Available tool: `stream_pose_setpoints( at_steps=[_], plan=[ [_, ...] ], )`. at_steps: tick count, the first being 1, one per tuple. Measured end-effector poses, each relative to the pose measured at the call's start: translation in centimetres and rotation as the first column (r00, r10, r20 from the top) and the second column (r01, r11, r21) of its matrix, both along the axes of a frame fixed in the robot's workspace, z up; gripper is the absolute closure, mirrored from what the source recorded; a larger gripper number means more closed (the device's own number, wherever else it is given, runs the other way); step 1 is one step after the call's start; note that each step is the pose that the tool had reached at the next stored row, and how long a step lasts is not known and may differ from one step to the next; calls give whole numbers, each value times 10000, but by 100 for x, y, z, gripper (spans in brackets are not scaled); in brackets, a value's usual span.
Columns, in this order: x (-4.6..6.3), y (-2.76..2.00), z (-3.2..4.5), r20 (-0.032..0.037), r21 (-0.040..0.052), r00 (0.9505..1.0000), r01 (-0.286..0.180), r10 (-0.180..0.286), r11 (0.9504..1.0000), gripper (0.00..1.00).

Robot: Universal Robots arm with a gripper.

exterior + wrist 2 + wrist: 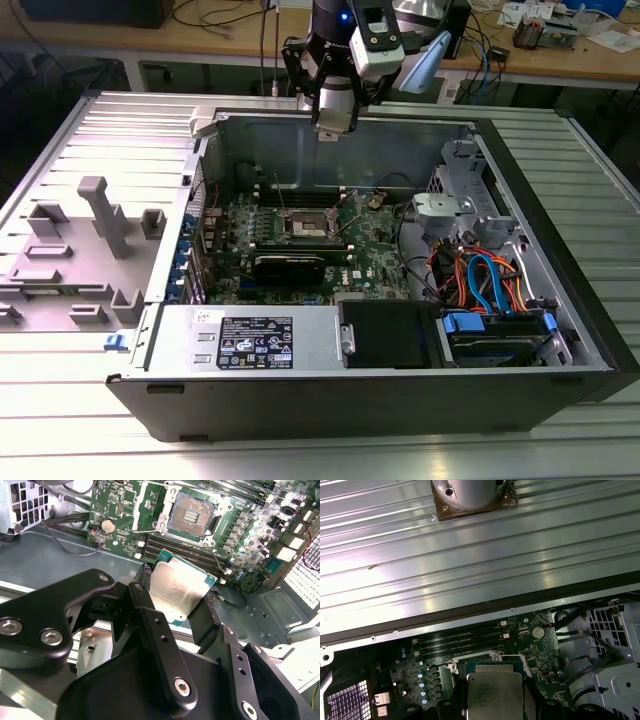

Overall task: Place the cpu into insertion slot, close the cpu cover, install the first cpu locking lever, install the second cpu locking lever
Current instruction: 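Place the cpu into insertion slot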

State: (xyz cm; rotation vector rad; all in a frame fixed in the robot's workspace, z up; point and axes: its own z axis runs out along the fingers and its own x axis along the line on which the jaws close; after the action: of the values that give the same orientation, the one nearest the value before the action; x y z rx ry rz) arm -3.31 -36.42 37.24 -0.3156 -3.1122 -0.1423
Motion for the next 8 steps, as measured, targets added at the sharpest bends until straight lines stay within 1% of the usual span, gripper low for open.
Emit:
stream_pose_setpoints(
  at_steps=[3,8],
  plan=[
    [0,0,0,0,0,10000,14,-14,10000,45],
    [0,-1,-4,-1,0,9996,265,-265,9996,45]
  ],
)
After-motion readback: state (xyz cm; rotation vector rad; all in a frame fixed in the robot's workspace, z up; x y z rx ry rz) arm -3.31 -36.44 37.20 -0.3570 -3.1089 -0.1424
